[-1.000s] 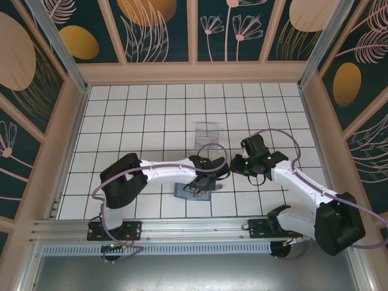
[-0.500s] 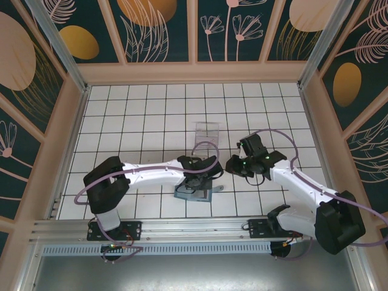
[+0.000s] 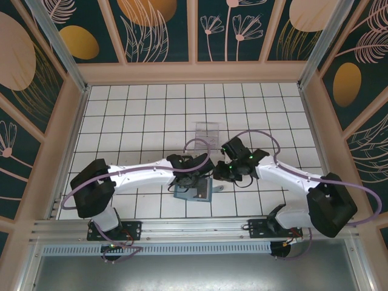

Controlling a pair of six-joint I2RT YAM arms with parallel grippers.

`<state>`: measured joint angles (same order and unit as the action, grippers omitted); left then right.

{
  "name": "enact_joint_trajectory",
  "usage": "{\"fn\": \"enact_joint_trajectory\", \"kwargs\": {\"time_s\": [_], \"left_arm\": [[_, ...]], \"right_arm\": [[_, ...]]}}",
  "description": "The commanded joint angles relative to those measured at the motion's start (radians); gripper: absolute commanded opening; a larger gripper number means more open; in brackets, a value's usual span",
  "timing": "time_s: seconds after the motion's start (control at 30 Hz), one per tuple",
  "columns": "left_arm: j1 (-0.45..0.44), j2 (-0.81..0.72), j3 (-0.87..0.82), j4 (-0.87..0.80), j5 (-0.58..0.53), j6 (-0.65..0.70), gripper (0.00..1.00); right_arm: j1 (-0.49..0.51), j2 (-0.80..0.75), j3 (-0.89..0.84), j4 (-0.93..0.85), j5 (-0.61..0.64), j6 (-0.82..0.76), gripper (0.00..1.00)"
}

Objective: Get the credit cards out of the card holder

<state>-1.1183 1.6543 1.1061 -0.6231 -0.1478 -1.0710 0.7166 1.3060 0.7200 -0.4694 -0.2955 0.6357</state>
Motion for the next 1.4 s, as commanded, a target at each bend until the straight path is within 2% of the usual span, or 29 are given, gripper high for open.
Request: {"fn": "enact_joint_trajectory", "kwargs": {"time_s": [0.0, 0.4, 0.57, 0.77, 1.07, 1.17, 1.37], "left_arm": [[0.012, -0.038, -0.019, -0.047, -0.033, 0.021, 0.21], [0.035, -0.092, -0.125, -0.082, -0.044, 0.026, 0.21], [0.064, -0.114, -0.2, -0.097, -0.062, 0.03, 0.21], [0.122, -0.161, -0.272, -0.025, -0.01, 0.068, 0.22], [0.144, -0.212, -0.159, -0.044, 0.017, 0.129, 0.22], [0.143, -0.218, -0.125, -0.017, 0.06, 0.145, 0.22], [0.144, -0.176, -0.153, 0.22, 0.255, 0.136, 0.19]], "right_arm": [[0.026, 0.028, 0.031, 0.018, -0.01, 0.028, 0.23], [0.082, 0.121, 0.068, 0.035, -0.006, 0.047, 0.24], [0.107, 0.153, 0.083, 0.03, 0.008, 0.06, 0.29], [0.135, 0.173, 0.083, 0.031, 0.033, 0.092, 0.32], [0.156, 0.207, 0.044, 0.084, 0.068, 0.158, 0.32], [0.159, 0.205, 0.025, 0.099, 0.081, 0.18, 0.31], [0.16, 0.199, -0.009, 0.13, 0.11, 0.207, 0.27]]}}
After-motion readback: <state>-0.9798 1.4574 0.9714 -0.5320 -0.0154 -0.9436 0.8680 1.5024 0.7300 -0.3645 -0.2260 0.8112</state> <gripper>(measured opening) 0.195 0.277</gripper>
